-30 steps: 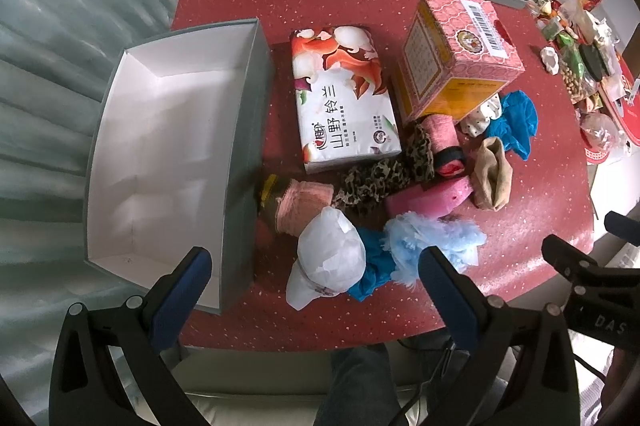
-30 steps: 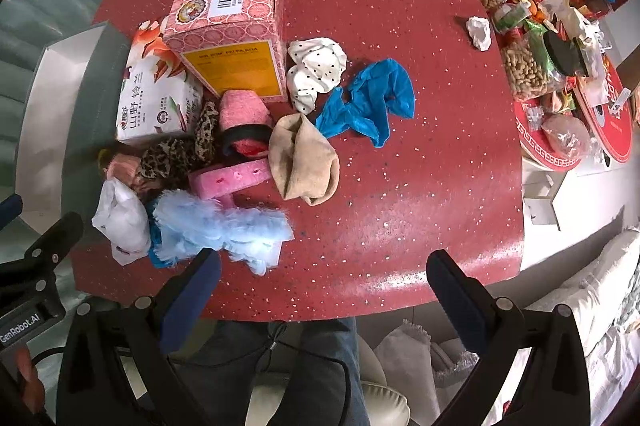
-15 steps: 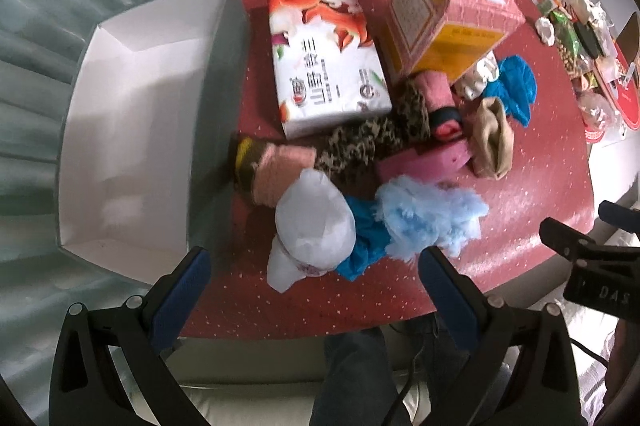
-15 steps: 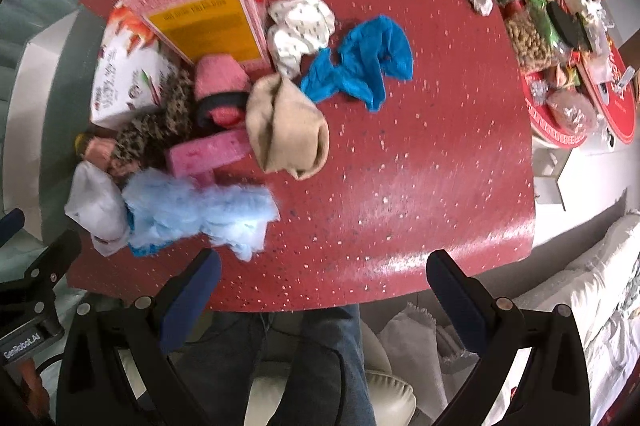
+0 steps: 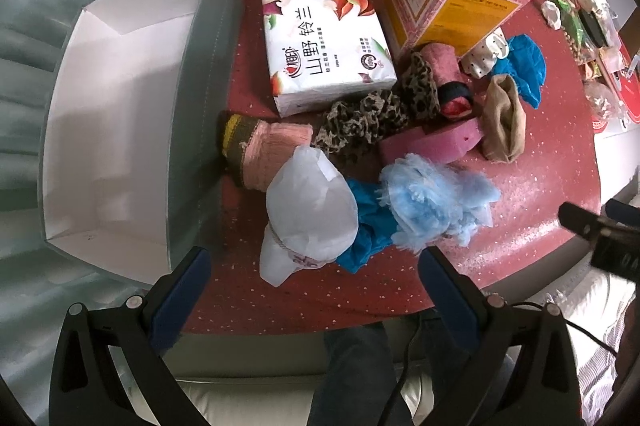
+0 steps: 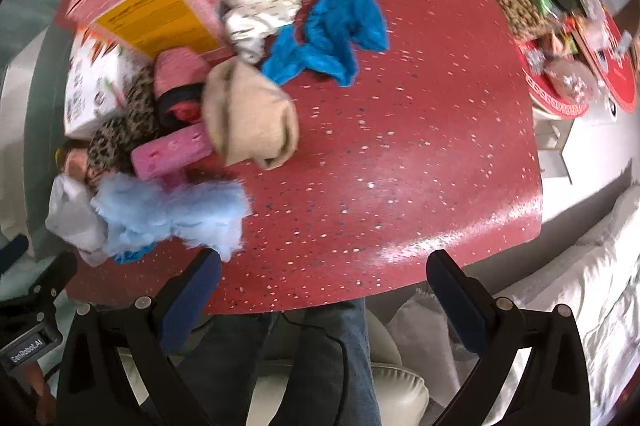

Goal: Organize soft objects
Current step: 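Lower the right tool onto the beige knit sock and close on it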

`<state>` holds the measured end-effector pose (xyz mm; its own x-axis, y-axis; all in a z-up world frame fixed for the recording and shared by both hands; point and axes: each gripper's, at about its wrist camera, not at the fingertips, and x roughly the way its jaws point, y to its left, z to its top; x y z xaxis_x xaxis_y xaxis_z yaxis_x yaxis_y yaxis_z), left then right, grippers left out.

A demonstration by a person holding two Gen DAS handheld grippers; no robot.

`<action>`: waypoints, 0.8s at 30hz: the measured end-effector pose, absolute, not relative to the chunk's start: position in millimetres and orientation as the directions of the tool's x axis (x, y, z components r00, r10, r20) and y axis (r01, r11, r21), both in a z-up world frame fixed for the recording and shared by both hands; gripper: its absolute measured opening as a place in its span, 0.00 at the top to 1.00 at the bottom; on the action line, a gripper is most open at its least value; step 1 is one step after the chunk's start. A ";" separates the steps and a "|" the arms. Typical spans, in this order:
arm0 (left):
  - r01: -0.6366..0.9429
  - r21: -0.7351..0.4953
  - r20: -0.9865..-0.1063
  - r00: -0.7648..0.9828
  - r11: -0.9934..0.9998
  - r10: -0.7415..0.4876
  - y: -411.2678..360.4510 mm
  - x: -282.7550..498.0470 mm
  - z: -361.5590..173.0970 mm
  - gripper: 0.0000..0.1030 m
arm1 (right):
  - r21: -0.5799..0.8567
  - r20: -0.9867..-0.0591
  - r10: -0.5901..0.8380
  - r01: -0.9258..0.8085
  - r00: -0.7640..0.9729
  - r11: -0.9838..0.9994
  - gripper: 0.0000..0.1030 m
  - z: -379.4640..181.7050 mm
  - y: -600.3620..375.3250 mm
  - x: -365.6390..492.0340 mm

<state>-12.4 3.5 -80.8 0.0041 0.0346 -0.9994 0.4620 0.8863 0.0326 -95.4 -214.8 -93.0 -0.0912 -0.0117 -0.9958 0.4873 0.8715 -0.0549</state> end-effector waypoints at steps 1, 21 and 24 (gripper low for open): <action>0.464 0.034 -0.999 0.007 0.885 0.034 2.6 -11.8 -82.0 0.00 | -0.056 -0.996 -0.012 0.501 -0.090 0.864 0.00 -92.1 -219.0 -96.2; 0.050 0.002 -0.996 -0.086 0.999 0.007 -6.1 -55.5 -125.9 0.00 | 0.143 -0.987 0.160 0.330 -0.024 0.933 0.00 -141.9 -241.5 -39.4; -0.044 0.008 -0.996 -0.089 0.999 0.004 -4.8 -65.4 -134.5 0.00 | 0.155 -0.985 0.169 0.274 -0.027 0.949 0.00 -155.3 -231.4 -24.5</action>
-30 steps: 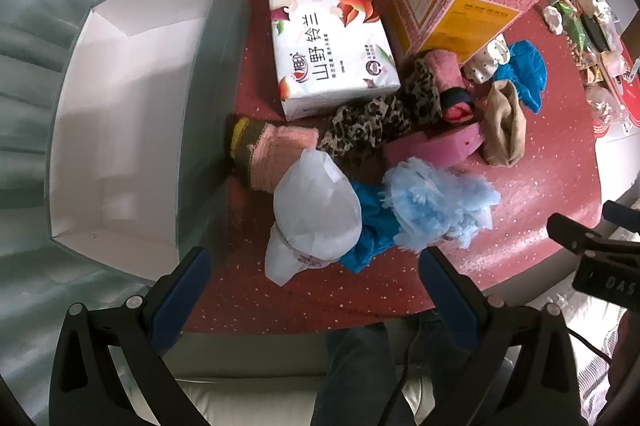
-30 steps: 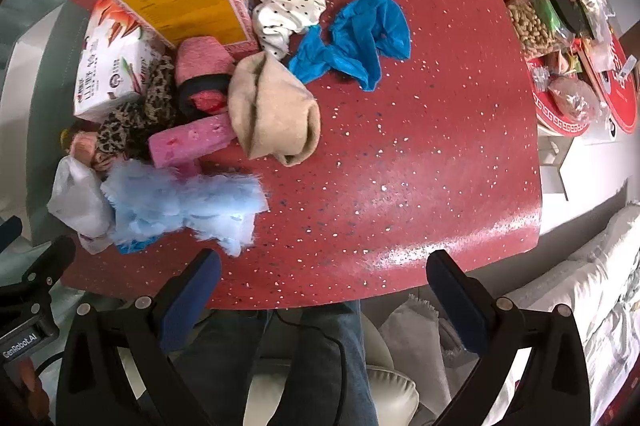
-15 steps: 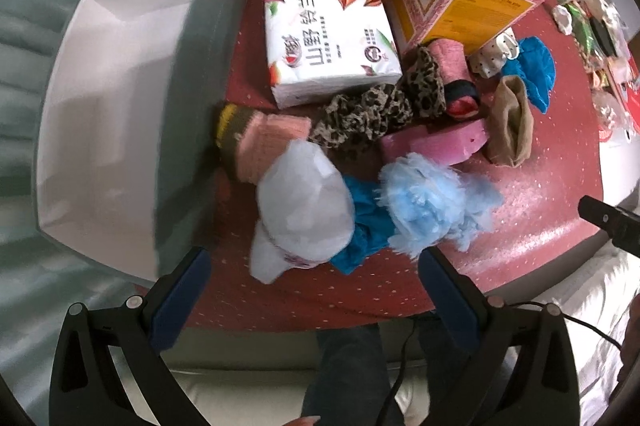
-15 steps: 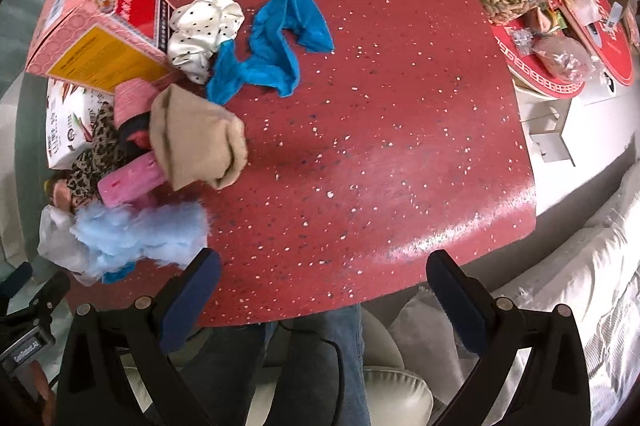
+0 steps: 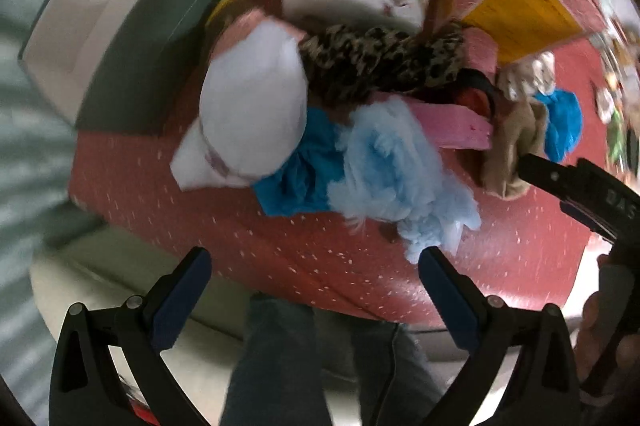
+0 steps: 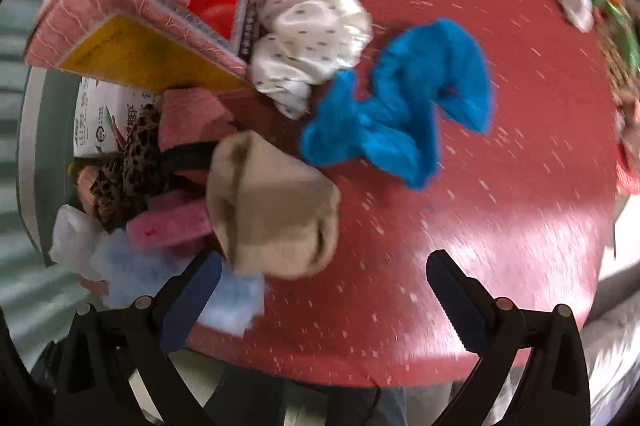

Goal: Organize soft objects
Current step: 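Lower the right tool onto the beige knit sock and close on it, then lower the left tool onto the light blue fluffy tulle and close on it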

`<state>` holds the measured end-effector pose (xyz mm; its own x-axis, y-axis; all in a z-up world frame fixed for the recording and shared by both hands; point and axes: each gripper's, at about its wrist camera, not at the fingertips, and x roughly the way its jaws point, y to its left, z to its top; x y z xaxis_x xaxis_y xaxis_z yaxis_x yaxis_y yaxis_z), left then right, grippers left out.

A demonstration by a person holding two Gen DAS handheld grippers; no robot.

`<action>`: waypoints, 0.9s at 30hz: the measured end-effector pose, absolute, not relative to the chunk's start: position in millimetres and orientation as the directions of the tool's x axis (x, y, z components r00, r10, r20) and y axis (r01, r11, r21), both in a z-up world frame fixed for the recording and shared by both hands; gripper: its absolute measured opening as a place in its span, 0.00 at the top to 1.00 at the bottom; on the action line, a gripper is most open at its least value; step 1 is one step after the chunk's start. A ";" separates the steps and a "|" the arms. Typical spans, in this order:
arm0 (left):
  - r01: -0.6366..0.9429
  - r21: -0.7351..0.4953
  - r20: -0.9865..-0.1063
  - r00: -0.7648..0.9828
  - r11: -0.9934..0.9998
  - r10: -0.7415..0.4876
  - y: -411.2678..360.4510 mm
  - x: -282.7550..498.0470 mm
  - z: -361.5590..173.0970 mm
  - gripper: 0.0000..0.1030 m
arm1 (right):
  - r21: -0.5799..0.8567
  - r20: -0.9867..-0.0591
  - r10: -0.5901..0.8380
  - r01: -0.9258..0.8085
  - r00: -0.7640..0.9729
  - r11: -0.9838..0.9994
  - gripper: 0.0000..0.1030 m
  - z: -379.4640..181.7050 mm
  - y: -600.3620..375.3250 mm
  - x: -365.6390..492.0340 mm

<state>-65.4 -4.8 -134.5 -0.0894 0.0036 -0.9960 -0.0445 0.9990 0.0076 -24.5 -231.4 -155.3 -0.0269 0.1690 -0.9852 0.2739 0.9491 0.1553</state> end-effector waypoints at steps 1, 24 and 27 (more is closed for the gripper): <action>-0.065 0.010 -0.996 -0.093 0.998 0.004 -3.9 -67.6 -137.2 0.00 | 0.157 -0.986 0.168 0.248 -0.024 0.956 0.00 -159.5 -227.1 -19.3; -0.379 -0.016 -0.989 -0.128 0.925 -0.070 -29.1 -66.7 -201.7 0.15 | 0.308 -0.943 0.329 0.260 -0.044 0.915 0.71 -176.6 -279.5 -39.2; -0.442 -0.059 -0.986 -0.114 0.895 -0.121 -15.7 -70.7 -197.8 0.17 | 0.308 -0.943 0.330 0.259 -0.047 0.916 0.71 -173.3 -282.3 -48.2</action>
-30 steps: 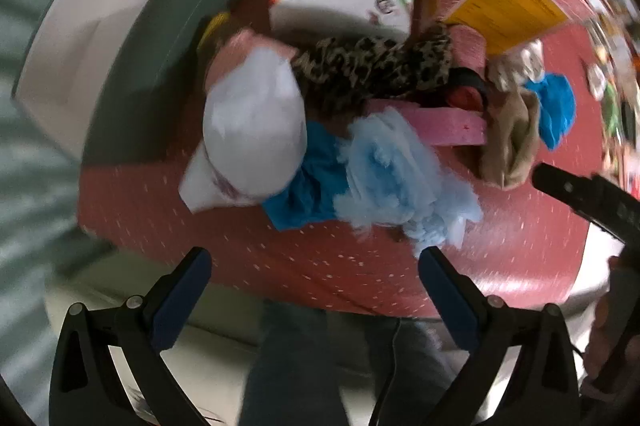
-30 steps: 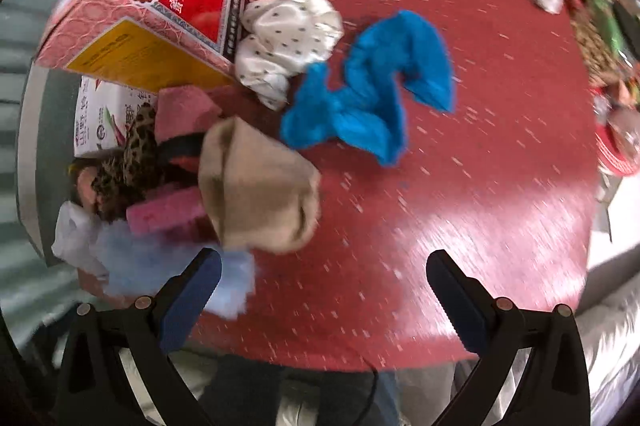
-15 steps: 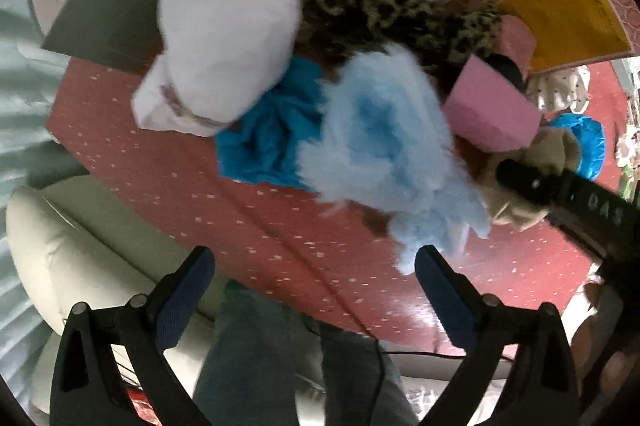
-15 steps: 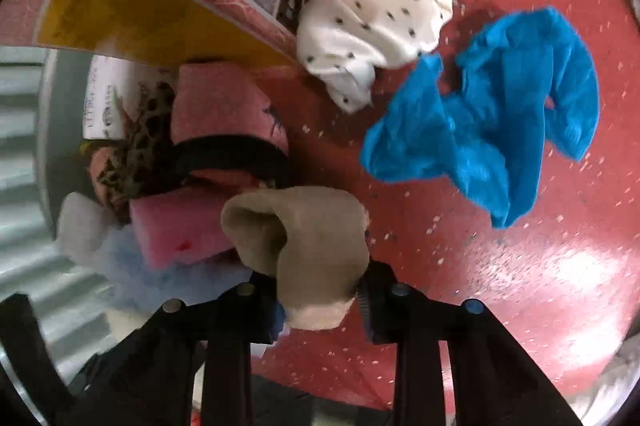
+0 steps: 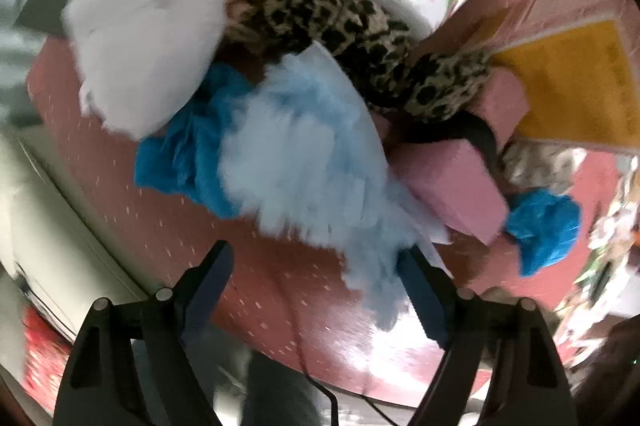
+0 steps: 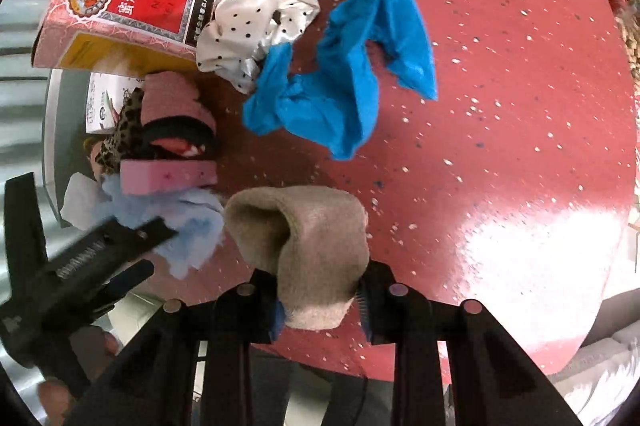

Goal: Organize soft objects
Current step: 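Lower the left tool onto the light blue fluffy tulle and close on it, then lift the tulle with the left tool while the right tool carries the sock over the white box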

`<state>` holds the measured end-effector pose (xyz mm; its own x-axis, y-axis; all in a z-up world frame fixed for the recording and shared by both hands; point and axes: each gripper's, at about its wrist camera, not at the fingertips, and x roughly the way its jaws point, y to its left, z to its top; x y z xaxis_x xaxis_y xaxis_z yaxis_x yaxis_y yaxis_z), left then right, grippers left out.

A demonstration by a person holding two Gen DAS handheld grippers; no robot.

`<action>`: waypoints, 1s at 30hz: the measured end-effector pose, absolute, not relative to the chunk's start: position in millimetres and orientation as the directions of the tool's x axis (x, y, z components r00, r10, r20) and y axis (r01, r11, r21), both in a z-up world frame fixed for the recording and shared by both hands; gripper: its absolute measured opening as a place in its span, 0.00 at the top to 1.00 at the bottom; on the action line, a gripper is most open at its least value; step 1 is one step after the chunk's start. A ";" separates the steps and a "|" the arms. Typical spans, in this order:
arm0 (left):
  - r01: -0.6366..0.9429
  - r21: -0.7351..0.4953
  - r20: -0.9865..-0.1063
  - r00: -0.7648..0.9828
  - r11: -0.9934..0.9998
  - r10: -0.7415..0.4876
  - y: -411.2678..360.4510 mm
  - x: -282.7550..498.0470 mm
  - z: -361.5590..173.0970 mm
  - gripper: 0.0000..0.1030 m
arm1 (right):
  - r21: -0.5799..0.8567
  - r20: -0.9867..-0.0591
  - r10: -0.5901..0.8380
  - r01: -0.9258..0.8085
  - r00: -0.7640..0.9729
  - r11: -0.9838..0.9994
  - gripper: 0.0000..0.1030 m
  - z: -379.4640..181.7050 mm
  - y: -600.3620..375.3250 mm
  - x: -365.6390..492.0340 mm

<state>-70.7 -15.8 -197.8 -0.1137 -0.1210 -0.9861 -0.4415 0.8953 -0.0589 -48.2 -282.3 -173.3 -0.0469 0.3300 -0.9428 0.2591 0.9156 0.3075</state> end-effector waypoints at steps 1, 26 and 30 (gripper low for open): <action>-0.445 -0.055 -0.987 -0.108 0.894 -0.115 -14.1 -73.1 -194.2 0.17 | 0.313 -0.941 0.336 0.259 -0.047 0.914 0.71 -170.6 -283.9 -49.9; -0.159 -0.101 -0.990 -0.080 0.982 -0.115 -14.1 -82.1 -169.6 0.76 | 0.325 -0.939 0.341 0.210 -0.043 0.922 0.71 -127.4 -285.4 -82.9; -0.010 -0.116 -0.991 -0.064 0.993 -0.116 -26.6 -103.0 -147.9 0.76 | 0.318 -0.943 0.331 0.206 -0.028 0.925 0.71 -119.6 -287.3 -84.0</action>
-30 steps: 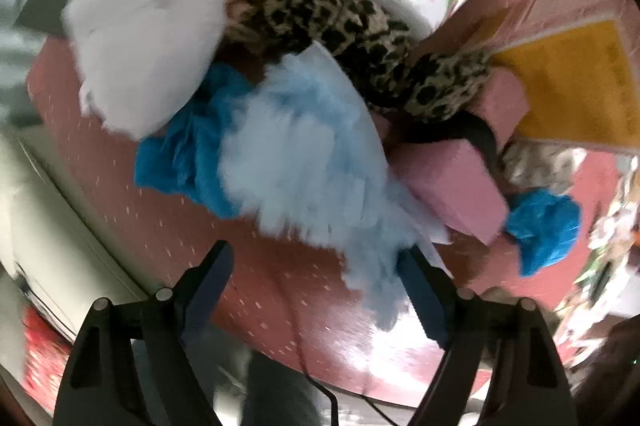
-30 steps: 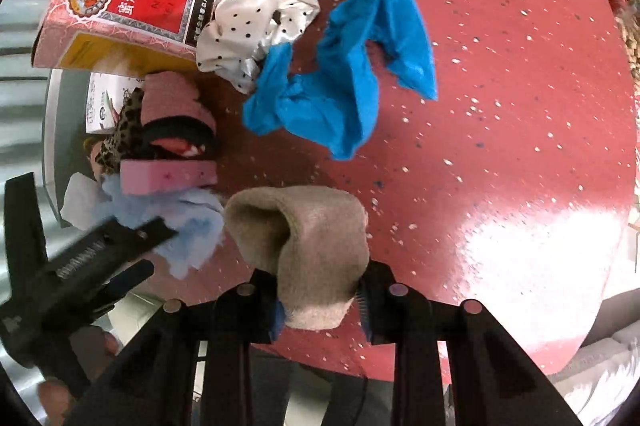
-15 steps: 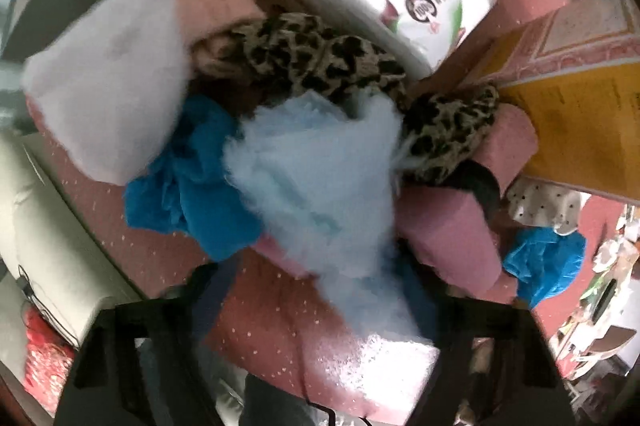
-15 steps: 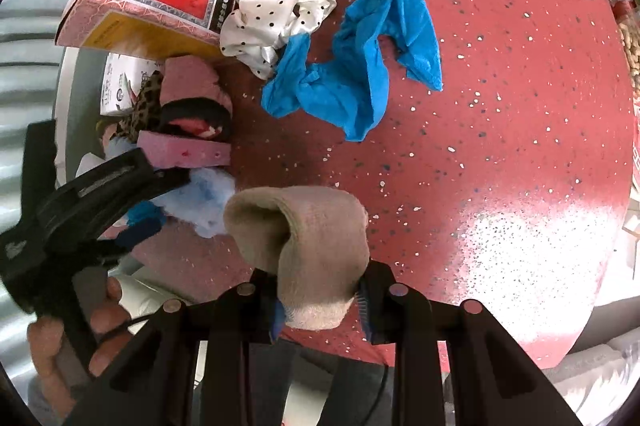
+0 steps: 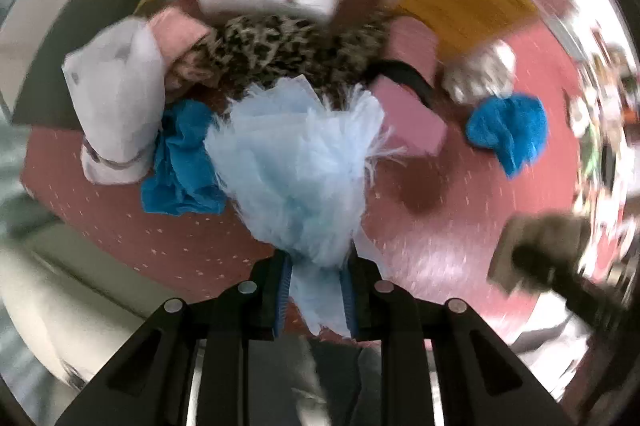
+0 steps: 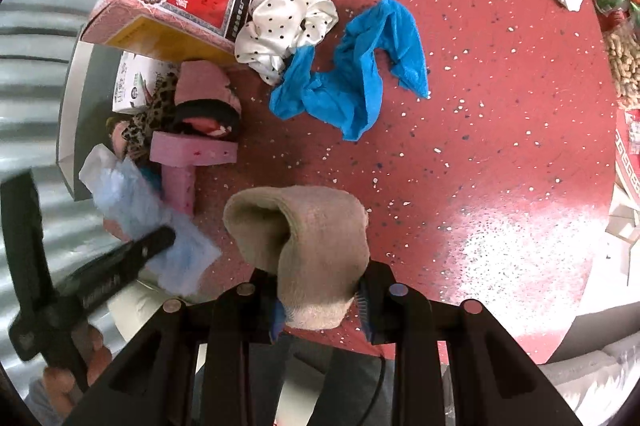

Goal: Organize soft objects
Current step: 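Lift the tulle with the left tool while the right tool carries the sock over the white box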

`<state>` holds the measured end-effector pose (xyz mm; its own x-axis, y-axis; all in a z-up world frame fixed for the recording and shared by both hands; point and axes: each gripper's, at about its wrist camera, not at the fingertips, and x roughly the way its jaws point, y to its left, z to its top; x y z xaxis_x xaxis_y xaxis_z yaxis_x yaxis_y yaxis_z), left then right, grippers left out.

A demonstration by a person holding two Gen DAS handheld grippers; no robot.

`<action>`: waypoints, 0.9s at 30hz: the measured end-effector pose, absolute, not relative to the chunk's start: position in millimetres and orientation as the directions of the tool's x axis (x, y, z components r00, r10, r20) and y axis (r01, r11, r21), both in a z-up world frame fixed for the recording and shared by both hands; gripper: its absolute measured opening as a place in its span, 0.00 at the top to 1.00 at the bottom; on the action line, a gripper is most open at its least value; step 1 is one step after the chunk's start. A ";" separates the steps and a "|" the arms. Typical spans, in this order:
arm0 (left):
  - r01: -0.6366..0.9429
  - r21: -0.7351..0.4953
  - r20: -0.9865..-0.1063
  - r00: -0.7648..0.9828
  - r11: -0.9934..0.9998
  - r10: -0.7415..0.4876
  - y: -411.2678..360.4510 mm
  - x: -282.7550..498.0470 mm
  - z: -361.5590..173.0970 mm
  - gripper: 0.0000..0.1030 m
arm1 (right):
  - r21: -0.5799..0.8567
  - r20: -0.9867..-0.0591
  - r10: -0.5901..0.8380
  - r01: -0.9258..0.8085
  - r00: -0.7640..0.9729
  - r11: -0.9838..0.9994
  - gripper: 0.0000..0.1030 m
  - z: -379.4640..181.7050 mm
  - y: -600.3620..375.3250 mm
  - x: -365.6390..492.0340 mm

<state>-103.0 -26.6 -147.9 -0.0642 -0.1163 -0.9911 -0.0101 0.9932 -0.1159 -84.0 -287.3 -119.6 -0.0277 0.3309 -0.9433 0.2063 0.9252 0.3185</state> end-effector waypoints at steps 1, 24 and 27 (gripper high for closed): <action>0.018 -0.119 -0.991 -0.060 0.993 -0.118 -26.8 -104.0 -140.1 0.76 | 0.314 -0.945 0.326 0.212 -0.026 0.926 0.71 -118.0 -288.9 -84.3; 0.536 0.000 -0.974 0.190 0.845 -0.121 -181.5 -71.9 -61.0 0.76 | 0.258 -0.964 0.221 0.318 0.147 0.912 0.71 -39.8 -350.2 -59.0; 0.515 -0.019 -0.971 0.196 0.857 -0.139 -174.7 -58.6 -41.2 0.76 | 0.263 -0.960 0.215 0.319 0.178 0.911 0.71 -28.0 -352.8 -52.3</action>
<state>-58.6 -174.7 -41.2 0.1961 -0.1392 -0.9707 0.5149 0.8570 -0.0188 -52.3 -352.8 -28.0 0.1775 0.2154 -0.9603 0.3189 0.9105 0.2632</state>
